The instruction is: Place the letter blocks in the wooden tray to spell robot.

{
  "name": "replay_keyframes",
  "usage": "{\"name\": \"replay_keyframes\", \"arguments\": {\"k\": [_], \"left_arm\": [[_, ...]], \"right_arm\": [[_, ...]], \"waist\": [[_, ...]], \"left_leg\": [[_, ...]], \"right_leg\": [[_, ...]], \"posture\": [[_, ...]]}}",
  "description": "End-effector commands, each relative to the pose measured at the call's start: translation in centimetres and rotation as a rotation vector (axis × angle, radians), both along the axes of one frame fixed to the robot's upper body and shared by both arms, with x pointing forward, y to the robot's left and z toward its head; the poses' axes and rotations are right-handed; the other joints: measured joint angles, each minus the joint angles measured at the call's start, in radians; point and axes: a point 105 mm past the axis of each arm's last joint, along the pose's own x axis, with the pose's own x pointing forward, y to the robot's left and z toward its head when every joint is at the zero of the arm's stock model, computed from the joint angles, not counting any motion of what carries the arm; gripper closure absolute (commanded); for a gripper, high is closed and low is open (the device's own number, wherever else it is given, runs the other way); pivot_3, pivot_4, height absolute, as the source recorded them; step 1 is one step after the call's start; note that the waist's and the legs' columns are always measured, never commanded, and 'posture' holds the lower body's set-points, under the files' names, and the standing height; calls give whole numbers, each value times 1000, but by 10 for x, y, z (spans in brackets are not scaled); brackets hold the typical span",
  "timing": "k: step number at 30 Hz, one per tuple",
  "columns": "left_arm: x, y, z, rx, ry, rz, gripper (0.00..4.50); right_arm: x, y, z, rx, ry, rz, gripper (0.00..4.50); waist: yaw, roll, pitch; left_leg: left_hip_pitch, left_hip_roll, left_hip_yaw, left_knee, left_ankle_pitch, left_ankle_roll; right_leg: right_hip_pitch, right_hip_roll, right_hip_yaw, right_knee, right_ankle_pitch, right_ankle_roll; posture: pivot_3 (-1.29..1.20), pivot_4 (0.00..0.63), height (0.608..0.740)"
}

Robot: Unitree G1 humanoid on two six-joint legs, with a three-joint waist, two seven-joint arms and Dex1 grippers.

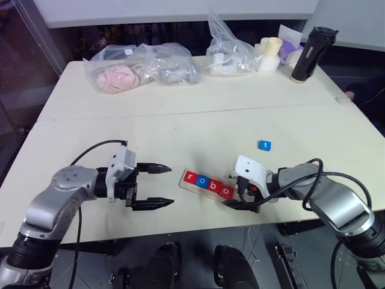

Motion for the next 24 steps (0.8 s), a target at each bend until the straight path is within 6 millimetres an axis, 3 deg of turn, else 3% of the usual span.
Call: {"name": "replay_keyframes", "arguments": {"k": [1, 24], "left_arm": [[0, -1, 7, -12, -33, -10, 0], [1, -2, 8, -14, -39, -7, 0]], "right_arm": [[4, 2, 9, -7, -64, 14, 41], [23, -10, 4, -86, -139, 45, 41]], "waist": [[0, 0, 0], [0, 0, 0]], "left_leg": [[0, 0, 0, 0, 0, 0], [0, 0, 0, 0, 0, 0]], "right_leg": [[0, 0, 0, 0, 0, 0], [0, 1, -1, 1, 0, 0]], "posture": [[0, 150, 725], [0, 150, 725]]}}
